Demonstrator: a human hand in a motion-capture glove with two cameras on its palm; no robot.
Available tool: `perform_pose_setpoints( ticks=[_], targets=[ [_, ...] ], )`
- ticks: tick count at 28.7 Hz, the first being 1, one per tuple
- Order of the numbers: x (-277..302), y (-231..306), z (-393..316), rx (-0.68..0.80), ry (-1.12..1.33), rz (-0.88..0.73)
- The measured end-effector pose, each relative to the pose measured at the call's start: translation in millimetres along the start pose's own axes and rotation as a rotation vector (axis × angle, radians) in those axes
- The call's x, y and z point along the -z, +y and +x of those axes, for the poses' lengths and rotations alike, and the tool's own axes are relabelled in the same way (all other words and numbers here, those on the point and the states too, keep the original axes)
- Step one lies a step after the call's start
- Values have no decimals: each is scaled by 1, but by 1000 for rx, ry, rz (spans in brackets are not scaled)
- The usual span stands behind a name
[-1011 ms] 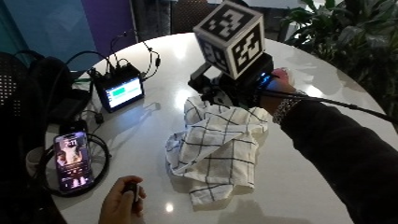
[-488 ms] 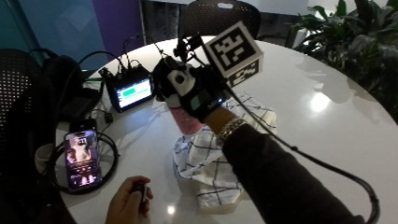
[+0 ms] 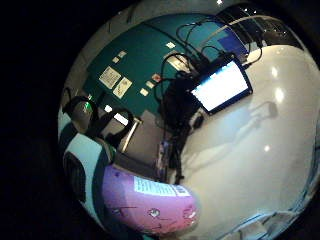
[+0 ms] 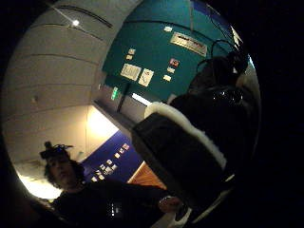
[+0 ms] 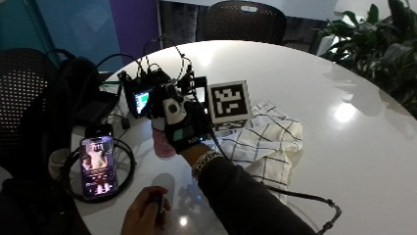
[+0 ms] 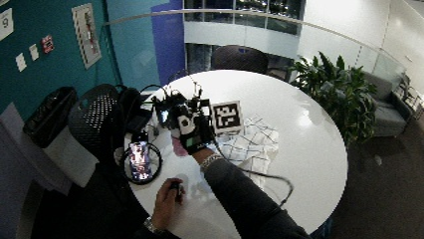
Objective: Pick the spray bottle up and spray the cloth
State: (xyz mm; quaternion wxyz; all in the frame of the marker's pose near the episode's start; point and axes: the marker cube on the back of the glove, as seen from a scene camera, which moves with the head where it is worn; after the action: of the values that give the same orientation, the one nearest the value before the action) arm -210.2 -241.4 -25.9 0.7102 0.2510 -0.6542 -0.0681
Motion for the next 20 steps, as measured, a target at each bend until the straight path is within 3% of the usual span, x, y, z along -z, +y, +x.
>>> perform_pose_setpoints(
  ticks=[12, 20],
  targets=[
    [2, 16, 29, -35, 43, -3],
    [13, 24, 21, 26, 67, 47]
  ],
)
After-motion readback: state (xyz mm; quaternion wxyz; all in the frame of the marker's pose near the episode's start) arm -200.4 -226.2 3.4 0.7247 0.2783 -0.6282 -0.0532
